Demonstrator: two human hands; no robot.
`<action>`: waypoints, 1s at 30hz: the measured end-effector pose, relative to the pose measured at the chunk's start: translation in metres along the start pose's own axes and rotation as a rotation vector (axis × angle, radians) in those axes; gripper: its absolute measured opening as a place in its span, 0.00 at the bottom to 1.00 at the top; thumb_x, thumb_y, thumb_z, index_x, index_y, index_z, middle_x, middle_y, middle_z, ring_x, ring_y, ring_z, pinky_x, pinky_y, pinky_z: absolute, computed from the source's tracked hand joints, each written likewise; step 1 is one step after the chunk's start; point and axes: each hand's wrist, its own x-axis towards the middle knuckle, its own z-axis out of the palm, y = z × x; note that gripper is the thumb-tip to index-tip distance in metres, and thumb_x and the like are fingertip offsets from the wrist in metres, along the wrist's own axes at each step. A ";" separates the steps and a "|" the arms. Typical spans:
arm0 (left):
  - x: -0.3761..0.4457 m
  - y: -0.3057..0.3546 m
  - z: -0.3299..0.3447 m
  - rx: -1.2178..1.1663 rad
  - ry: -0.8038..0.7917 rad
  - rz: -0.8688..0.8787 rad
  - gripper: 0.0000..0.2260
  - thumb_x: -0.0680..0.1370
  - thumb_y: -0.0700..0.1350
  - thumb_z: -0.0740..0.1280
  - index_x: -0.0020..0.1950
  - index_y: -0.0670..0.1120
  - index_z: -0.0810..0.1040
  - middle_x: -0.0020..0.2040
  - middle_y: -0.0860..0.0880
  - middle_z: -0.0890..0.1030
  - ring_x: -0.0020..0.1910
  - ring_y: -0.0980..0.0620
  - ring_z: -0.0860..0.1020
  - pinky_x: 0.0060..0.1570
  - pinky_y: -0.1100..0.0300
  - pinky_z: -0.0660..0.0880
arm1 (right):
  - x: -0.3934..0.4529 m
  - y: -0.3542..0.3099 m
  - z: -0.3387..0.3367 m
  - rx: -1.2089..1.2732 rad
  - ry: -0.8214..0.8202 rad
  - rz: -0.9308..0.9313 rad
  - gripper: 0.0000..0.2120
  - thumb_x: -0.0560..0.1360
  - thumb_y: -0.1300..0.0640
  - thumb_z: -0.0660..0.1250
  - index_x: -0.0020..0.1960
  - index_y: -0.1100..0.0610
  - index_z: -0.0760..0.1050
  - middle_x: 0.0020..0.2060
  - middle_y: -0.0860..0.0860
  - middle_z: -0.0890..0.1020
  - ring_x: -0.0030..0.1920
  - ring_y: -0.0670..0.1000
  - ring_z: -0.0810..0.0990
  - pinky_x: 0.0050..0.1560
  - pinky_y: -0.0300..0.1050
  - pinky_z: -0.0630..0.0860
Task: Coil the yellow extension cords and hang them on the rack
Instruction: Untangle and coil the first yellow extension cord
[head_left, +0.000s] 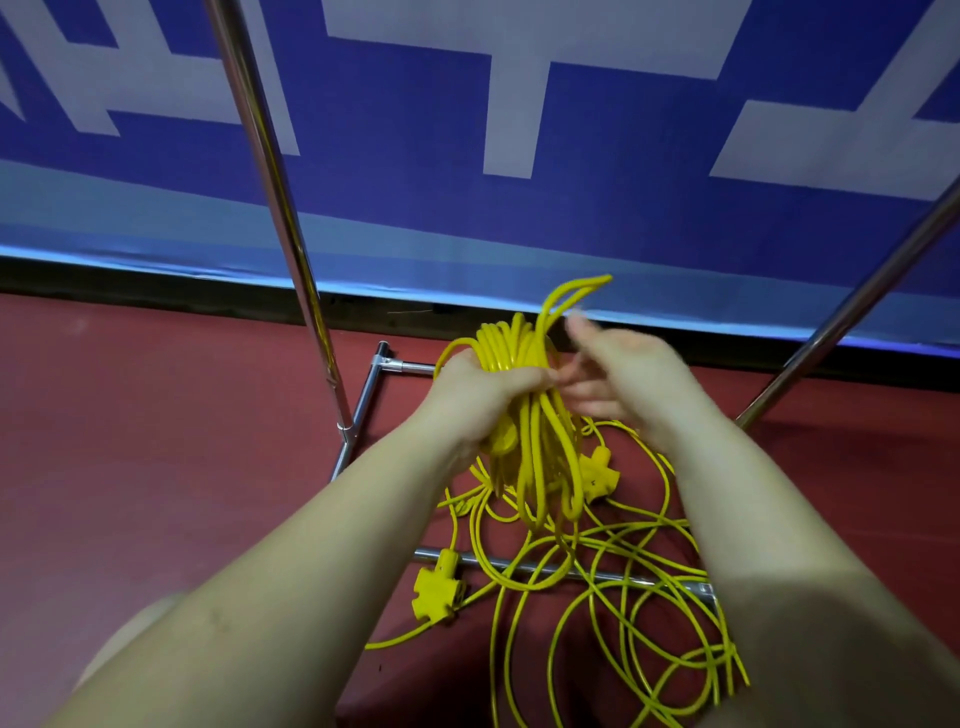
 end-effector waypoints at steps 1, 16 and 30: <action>0.002 0.002 -0.002 -0.024 0.029 0.010 0.04 0.71 0.33 0.71 0.40 0.41 0.79 0.33 0.45 0.82 0.30 0.51 0.81 0.33 0.59 0.79 | -0.002 0.004 0.002 -0.193 -0.099 0.019 0.17 0.76 0.41 0.60 0.42 0.54 0.74 0.43 0.54 0.83 0.38 0.51 0.82 0.47 0.48 0.79; 0.023 0.013 -0.042 -0.137 0.408 -0.009 0.07 0.69 0.40 0.75 0.37 0.42 0.78 0.31 0.44 0.77 0.32 0.45 0.76 0.42 0.48 0.76 | 0.007 0.024 0.006 -0.479 -0.176 -0.237 0.03 0.77 0.60 0.65 0.47 0.54 0.71 0.32 0.49 0.79 0.26 0.38 0.73 0.33 0.37 0.68; 0.029 0.020 -0.049 0.440 0.383 0.242 0.19 0.66 0.49 0.77 0.49 0.41 0.77 0.42 0.44 0.83 0.41 0.46 0.82 0.49 0.48 0.79 | -0.007 -0.018 -0.034 -0.604 0.697 -0.372 0.11 0.70 0.52 0.69 0.35 0.57 0.71 0.26 0.50 0.73 0.33 0.55 0.73 0.35 0.45 0.67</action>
